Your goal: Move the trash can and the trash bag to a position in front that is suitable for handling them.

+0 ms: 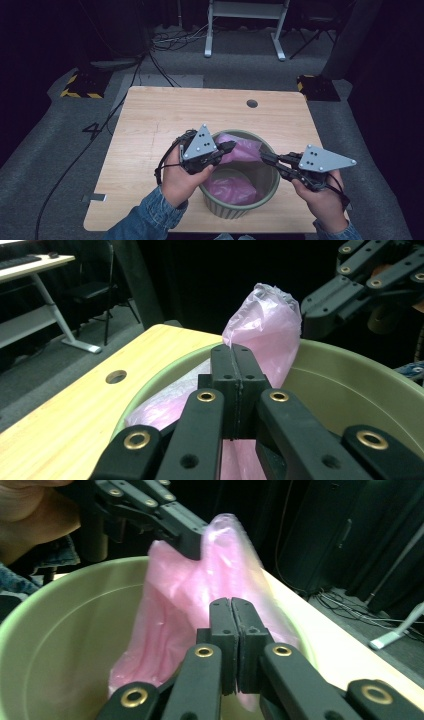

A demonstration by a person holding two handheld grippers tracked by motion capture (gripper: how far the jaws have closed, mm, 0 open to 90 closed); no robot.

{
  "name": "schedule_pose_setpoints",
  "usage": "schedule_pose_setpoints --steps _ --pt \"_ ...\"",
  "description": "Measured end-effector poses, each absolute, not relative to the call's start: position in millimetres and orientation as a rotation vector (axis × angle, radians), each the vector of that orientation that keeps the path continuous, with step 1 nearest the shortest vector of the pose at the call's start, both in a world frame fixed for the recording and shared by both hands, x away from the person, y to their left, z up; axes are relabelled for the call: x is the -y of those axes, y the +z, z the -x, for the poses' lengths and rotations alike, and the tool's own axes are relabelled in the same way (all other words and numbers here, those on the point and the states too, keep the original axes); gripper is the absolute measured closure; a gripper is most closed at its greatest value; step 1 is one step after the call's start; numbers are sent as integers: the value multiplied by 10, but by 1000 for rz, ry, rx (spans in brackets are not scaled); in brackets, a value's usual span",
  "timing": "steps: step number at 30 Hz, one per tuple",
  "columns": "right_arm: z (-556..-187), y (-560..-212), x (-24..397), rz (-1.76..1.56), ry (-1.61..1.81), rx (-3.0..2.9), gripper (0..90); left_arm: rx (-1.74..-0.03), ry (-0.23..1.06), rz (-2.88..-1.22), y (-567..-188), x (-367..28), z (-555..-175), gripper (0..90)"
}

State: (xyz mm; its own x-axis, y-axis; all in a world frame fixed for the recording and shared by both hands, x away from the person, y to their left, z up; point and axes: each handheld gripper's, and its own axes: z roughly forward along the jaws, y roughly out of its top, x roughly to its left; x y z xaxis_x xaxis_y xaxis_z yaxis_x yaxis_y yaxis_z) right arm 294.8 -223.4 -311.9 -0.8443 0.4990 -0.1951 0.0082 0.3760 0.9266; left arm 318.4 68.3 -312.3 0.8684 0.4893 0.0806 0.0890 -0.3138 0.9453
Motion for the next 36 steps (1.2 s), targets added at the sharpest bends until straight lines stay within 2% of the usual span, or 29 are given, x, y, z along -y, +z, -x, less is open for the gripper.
schedule_pose_setpoints --steps 5,7,9,12,14,16,19,21,36 --pt "-2973 -3114 2246 -475 1444 -2172 846 -424 380 -1851 -3153 -692 -3190 900" --pt "-2982 -3115 2222 -477 1448 -2174 783 -417 381 -1850 -3156 -680 -3180 900" --pt "-2991 -3119 2180 -483 1466 -2179 662 -410 382 -1848 -3155 -669 -3173 900" --pt "-2993 -3119 2125 -464 1497 -2184 592 -404 375 -1847 -3151 -659 -3170 900" --pt "-2992 -3113 2088 -450 1496 -2184 580 -396 368 -1843 -3151 -652 -3169 900" --pt "-2998 -3107 2059 -445 1495 -2187 599 -383 356 -1839 -3151 -635 -3159 900" --pt "-3003 -3099 2038 -421 1467 -2207 815 -370 356 -1835 -3149 -620 -3144 900" --pt "-2995 -3097 2043 -419 1459 -2213 893 -371 362 -1829 -3144 -638 -3144 900" --pt "-2962 -3073 2335 -507 1379 -2124 900 -451 412 -1772 -3098 -950 -3209 900"
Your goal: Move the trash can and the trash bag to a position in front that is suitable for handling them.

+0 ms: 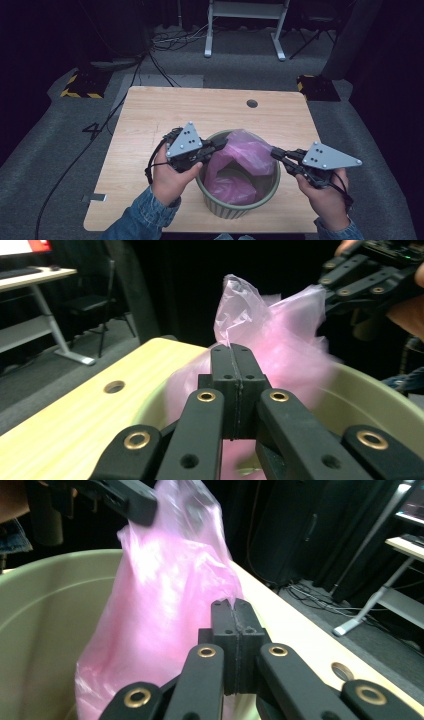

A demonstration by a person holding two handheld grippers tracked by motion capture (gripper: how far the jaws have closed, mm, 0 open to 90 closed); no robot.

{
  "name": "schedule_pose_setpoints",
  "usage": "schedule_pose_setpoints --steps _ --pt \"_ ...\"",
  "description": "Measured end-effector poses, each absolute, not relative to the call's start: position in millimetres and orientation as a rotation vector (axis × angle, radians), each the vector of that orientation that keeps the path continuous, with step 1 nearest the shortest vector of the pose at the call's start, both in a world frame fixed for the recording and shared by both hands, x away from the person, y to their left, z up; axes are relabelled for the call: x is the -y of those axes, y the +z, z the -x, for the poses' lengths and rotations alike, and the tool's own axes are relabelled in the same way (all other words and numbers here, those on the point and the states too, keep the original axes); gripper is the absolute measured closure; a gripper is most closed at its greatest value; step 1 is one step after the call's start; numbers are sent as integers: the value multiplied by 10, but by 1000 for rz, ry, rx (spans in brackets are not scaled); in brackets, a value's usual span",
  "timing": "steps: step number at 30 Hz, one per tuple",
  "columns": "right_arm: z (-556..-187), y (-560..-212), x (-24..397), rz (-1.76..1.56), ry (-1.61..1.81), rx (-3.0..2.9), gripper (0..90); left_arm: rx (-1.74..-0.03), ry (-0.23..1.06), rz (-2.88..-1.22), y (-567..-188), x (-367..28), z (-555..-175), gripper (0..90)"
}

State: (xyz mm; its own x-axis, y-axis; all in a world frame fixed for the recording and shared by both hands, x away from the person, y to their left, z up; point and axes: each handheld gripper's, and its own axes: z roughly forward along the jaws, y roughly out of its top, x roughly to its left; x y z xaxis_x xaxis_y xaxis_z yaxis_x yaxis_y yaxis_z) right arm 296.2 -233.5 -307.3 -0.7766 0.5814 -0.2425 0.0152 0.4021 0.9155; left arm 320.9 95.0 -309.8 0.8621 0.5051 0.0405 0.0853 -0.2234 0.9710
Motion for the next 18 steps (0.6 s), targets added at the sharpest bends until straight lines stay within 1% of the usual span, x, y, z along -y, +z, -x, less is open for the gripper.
schedule_pose_setpoints --steps 12,15,18 --pt "-2874 -3077 2597 -560 1384 -2075 900 -559 462 -1743 -3178 -1301 -3265 900" --pt "-2868 -3072 2633 -572 1392 -2072 900 -569 459 -1735 -3192 -1342 -3268 900" --pt "-2870 -3075 2615 -567 1395 -2076 900 -539 440 -1752 -3202 -1310 -3248 897"
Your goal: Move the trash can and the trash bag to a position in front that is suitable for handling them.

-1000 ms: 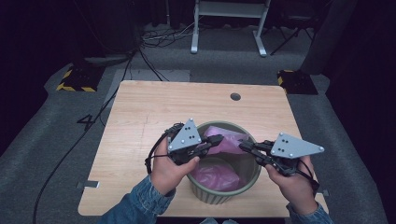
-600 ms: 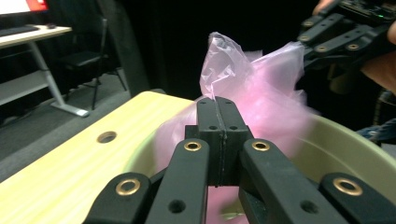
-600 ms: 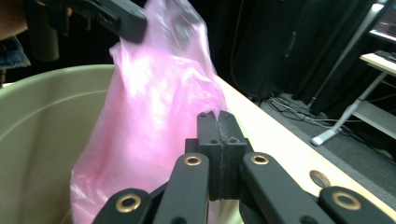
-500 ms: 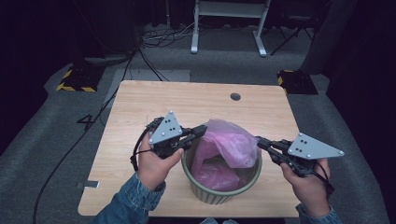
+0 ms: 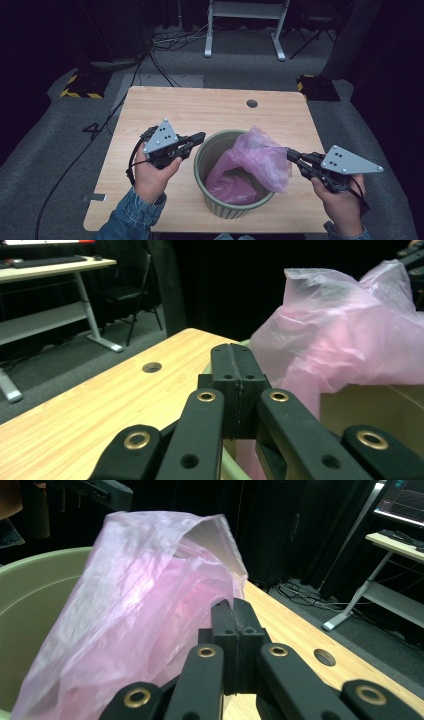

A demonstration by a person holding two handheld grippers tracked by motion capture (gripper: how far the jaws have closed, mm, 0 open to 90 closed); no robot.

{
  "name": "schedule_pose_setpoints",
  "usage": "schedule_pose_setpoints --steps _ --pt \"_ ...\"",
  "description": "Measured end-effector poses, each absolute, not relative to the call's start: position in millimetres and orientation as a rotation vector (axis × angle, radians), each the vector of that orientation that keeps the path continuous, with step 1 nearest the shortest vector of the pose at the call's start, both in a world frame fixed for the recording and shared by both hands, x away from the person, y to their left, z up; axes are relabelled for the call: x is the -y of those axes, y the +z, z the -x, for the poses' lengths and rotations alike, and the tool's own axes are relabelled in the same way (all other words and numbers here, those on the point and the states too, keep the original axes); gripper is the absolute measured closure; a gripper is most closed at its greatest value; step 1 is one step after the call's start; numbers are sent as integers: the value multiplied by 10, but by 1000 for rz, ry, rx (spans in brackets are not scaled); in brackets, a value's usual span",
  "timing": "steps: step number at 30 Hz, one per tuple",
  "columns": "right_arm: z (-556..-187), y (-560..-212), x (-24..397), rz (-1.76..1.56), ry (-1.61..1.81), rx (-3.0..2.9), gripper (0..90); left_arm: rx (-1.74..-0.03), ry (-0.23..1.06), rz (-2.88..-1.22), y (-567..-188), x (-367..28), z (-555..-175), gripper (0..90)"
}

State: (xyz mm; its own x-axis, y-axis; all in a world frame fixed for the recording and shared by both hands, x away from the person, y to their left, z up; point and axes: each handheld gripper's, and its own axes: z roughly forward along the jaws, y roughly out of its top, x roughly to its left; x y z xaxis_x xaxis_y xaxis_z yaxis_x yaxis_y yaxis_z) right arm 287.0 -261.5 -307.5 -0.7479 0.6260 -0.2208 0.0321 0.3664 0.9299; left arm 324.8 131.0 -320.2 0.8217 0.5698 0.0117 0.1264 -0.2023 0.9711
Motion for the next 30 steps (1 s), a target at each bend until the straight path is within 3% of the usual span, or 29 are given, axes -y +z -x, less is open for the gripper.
schedule_pose_setpoints --steps 9,13,19,22,24,26,30 --pt "-2886 -3014 2468 -525 1403 -2079 900 -392 354 -1730 -3136 -1068 -3087 380" --pt "-2890 -2993 2425 -517 1395 -2077 900 -360 315 -1723 -3084 -993 -3031 315" --pt "-2902 -3009 2346 -499 1401 -2080 900 -357 293 -1770 -3130 -849 -3073 287" --pt "-2906 -3009 2303 -486 1413 -2079 900 -365 311 -1820 -3184 -764 -3103 319" --pt "-2907 -3007 2279 -466 1414 -2080 881 -347 336 -1850 -3204 -735 -3111 611" --pt "-2909 -3015 2276 -460 1403 -2082 871 -342 353 -1864 -3201 -743 -3113 793" --pt "-2918 -3043 2319 -483 1391 -2088 884 -360 347 -1829 -3171 -823 -3115 885"
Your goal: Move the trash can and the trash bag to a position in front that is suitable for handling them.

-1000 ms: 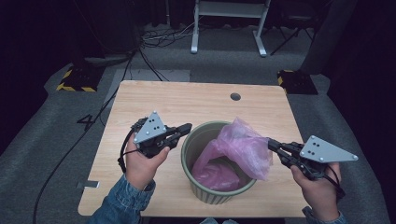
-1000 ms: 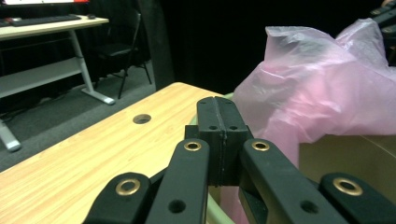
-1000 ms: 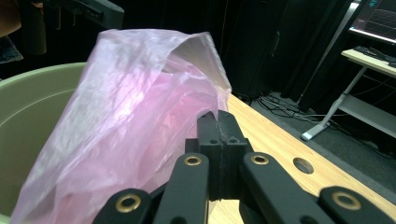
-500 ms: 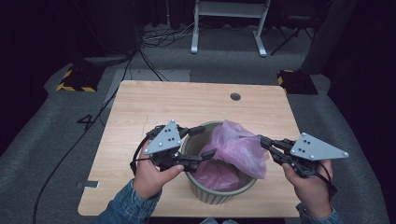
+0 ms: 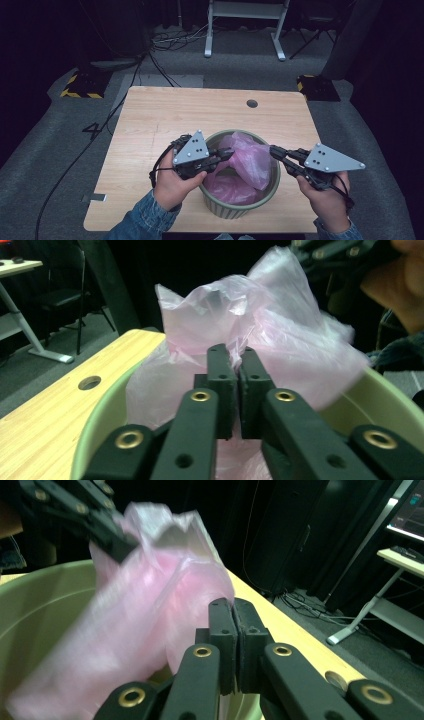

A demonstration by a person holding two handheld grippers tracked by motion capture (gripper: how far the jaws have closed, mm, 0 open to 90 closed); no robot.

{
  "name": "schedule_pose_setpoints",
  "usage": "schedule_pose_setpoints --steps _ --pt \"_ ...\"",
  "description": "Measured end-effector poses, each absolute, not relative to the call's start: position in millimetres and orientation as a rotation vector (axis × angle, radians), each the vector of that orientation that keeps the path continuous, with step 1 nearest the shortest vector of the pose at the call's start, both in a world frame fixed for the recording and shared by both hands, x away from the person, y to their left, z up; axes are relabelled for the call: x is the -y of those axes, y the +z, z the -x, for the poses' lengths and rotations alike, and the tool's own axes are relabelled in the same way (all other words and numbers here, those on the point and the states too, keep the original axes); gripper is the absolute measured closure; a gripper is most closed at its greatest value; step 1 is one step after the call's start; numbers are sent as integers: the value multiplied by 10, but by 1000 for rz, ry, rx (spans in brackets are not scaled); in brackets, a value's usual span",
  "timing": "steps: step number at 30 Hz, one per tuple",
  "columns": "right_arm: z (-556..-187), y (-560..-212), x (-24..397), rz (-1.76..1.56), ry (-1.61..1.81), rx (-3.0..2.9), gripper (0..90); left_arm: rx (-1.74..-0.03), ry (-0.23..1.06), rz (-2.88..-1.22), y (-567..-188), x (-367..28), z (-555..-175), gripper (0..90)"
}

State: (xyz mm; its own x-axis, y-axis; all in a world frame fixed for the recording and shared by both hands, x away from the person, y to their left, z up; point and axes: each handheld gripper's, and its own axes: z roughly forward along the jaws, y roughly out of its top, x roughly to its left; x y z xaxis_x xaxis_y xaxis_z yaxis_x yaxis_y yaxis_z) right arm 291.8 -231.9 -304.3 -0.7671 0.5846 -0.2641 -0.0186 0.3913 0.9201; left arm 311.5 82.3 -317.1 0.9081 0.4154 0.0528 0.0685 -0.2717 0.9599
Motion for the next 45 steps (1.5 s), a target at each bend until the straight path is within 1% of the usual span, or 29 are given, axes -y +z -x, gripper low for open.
schedule_pose_setpoints --steps 6,7,8,9,14,15,17,18,19,20,21,22,23,24,29,35,40,45 --pt "-2912 -3066 2366 -501 1379 -2093 882 -386 357 -1770 -3121 -949 -3109 896" --pt "-2912 -3068 2372 -503 1380 -2095 875 -391 356 -1763 -3119 -965 -3110 897" --pt "-2909 -3068 2379 -508 1382 -2098 850 -394 355 -1758 -3117 -975 -3111 897" --pt "-2910 -3068 2386 -509 1385 -2105 810 -395 354 -1748 -3115 -988 -3114 897" --pt "-2959 -3132 2394 -569 1404 -2114 480 -403 342 -1723 -3101 -1044 -3119 897" --pt "-2974 -3148 2387 -565 1410 -2120 442 -400 344 -1724 -3100 -1046 -3119 897" --pt "-2992 -3173 2367 -558 1413 -2126 413 -392 343 -1724 -3101 -1041 -3115 897" --pt "-2999 -3184 2353 -551 1415 -2131 417 -385 339 -1723 -3102 -1039 -3114 897" --pt "-3005 -3194 2334 -551 1415 -2134 441 -381 333 -1721 -3104 -1034 -3111 896" --pt "-3013 -3202 2315 -550 1406 -2142 535 -369 330 -1722 -3106 -1027 -3110 896" --pt "-3014 -3207 2299 -538 1389 -2177 706 -364 331 -1722 -3107 -1022 -3107 896" --pt "-3015 -3207 2293 -539 1386 -2203 766 -357 336 -1725 -3108 -1019 -3101 896" --pt "-3016 -3209 2286 -548 1395 -2218 854 -354 342 -1728 -3109 -1020 -3095 896" --pt "-3012 -3203 2288 -543 1394 -2226 900 -353 346 -1727 -3111 -1027 -3092 896" --pt "-2956 -3139 2346 -537 1339 -2202 900 -379 371 -1717 -3119 -1131 -3096 896" --pt "-2957 -3140 2516 -624 1282 -2183 900 -414 417 -1717 -3130 -1245 -3087 898" --pt "-2917 -3245 2713 -696 1264 -2168 900 -455 440 -1705 -3164 -1355 -3116 897" --pt "-2663 -3410 2863 -735 1266 -2167 900 -490 456 -1696 -3216 -1419 -3163 897"
